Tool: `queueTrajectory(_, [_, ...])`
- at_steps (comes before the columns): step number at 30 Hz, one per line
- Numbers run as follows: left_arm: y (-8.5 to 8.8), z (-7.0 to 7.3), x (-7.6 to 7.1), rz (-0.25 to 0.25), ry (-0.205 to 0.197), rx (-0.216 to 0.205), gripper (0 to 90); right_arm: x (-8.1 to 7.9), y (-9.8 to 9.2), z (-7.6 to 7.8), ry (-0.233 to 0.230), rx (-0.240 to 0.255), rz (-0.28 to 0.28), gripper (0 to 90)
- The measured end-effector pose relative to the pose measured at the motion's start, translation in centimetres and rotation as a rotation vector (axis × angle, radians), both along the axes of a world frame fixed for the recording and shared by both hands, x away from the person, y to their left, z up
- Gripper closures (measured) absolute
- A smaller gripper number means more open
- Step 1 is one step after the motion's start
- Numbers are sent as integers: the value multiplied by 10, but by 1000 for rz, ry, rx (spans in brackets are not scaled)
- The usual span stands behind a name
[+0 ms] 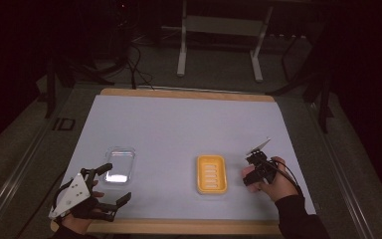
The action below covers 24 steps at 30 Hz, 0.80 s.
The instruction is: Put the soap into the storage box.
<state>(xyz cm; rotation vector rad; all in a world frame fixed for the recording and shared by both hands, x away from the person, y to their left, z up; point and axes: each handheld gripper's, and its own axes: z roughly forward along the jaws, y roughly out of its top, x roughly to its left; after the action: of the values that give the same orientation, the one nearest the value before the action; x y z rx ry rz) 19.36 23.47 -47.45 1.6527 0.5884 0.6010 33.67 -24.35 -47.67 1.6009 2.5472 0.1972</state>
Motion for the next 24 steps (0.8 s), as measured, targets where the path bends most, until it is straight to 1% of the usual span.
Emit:
queueTrajectory(1, [0, 0, 0, 3, 1, 2, 2, 0, 0, 3, -15, 0, -16, 375])
queueTrajectory(2, [-1, 0, 0, 5, 2, 3, 1, 0, 0, 6, -17, 13, -35, 374])
queueTrajectory(4, [-1, 0, 0, 10, 3, 6, 2, 1, 1, 11, -29, 20, -58, 375])
queueTrajectory(5, [-1, 0, 0, 15, 4, 9, 2, 1, 2, 13, -33, 15, -65, 374])
queueTrajectory(8, [-1, 0, 1, 24, 5, 12, 2, 3, 6, 16, -29, 11, -94, 375])
queueTrajectory(11, [-1, 1, 0, 23, 2, 11, 2, 4, 13, 16, -17, 1, -106, 375])
queueTrajectory(13, [-1, 1, 0, 20, 3, 14, 2, 6, 16, 18, -20, 3, -115, 375])
queueTrajectory(15, [-2, 1, -1, 20, 8, 14, 2, 7, 18, 20, -27, -8, -121, 375])
queueTrajectory(17, [-3, 1, -1, 18, 7, 11, 2, 9, 21, 21, -20, 2, -141, 375])
queueTrajectory(20, [-4, 1, -1, 14, 10, 15, 2, 11, 25, 26, -21, 10, -140, 375])
queueTrajectory(21, [-4, 1, -1, 11, 9, 15, 2, 11, 29, 30, -41, -8, -131, 375])
queueTrajectory(22, [-4, 1, -1, 10, 9, 16, 2, 11, 33, 34, -51, -17, -126, 375])
queueTrajectory(24, [-4, 1, -2, 9, 8, 17, 2, 11, 38, 41, -68, -14, -122, 375])
